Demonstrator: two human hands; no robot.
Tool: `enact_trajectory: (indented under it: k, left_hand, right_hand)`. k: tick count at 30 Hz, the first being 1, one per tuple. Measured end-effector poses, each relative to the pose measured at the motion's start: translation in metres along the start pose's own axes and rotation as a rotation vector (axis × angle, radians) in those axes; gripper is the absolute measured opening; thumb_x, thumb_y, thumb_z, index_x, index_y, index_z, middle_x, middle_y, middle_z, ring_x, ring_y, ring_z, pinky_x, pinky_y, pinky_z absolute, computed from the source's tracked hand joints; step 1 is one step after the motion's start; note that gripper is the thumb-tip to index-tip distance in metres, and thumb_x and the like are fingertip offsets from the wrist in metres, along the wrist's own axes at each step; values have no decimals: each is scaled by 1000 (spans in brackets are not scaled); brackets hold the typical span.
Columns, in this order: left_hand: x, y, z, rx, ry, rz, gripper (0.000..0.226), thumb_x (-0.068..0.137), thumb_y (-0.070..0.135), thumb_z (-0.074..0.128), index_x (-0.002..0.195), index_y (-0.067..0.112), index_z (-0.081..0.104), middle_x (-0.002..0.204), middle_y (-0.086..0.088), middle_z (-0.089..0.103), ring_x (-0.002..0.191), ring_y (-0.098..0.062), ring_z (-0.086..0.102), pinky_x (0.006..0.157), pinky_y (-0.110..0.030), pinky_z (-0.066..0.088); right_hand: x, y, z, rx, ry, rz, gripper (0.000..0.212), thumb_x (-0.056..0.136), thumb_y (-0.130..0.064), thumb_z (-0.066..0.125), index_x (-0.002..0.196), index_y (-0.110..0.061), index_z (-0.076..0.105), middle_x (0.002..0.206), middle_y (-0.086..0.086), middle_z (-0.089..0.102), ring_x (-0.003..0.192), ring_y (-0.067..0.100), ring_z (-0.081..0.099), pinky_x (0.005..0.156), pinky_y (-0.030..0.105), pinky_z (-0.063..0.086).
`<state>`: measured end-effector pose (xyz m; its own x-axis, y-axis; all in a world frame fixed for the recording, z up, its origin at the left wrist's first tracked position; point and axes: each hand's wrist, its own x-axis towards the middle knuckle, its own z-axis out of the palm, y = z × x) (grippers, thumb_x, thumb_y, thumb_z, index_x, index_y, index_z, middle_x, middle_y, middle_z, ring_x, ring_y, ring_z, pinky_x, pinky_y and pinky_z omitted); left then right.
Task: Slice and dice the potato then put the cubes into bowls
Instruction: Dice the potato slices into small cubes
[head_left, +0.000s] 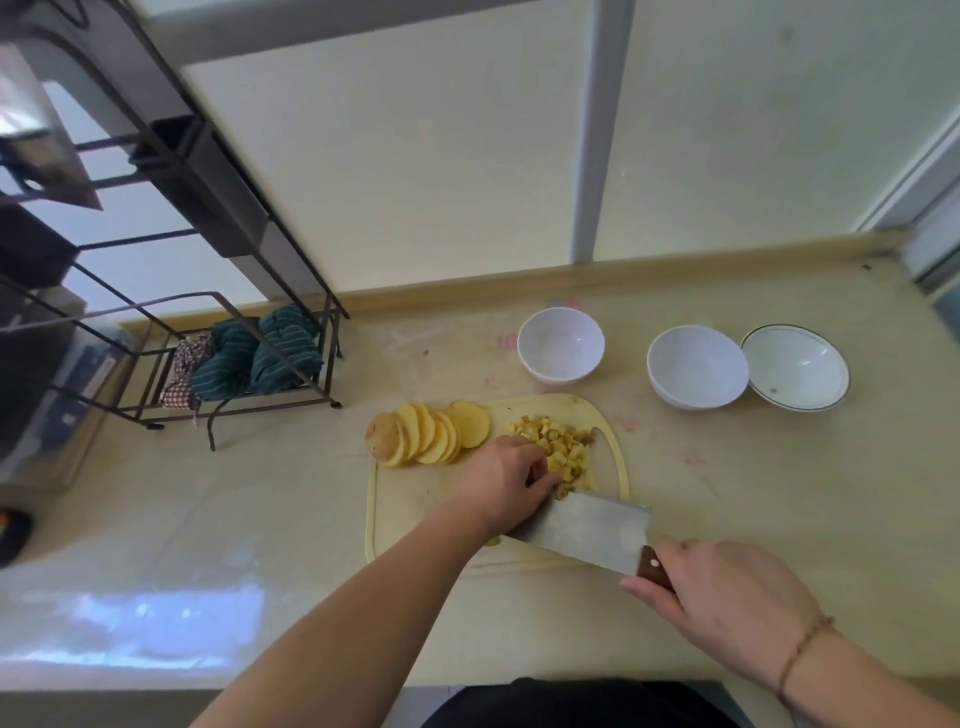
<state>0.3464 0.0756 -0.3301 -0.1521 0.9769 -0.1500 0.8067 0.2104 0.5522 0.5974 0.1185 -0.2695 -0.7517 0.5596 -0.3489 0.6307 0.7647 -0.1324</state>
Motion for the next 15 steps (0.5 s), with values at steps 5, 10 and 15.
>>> enact_trajectory:
  k: [5, 10, 15]
  left_hand:
    - [-13, -5, 0, -91, 123, 40, 23, 95, 28, 68, 77, 16, 60, 78, 9, 51, 78, -11, 46, 68, -29, 43]
    - [-15, -5, -4, 41, 6, 79, 37, 90, 52, 64, 69, 28, 46, 66, 18, 41, 72, -11, 44, 62, -35, 48]
    - [-7, 6, -4, 49, -9, 35, 34, 95, 45, 65, 73, 24, 51, 73, 12, 47, 80, -12, 46, 68, -34, 46]
  right_hand:
    - [2, 0, -3, 6, 2, -26, 103, 55, -73, -30, 108, -32, 48, 99, -6, 66, 88, 14, 66, 61, 31, 39]
    - [1, -4, -8, -14, -26, -51, 83, 70, -76, -9, 107, -29, 48, 100, -5, 66, 88, 16, 66, 58, 33, 37]
    - [-2, -11, -12, -95, -50, -46, 75, 81, -74, 0, 110, -27, 49, 103, -4, 66, 90, 17, 67, 58, 34, 36]
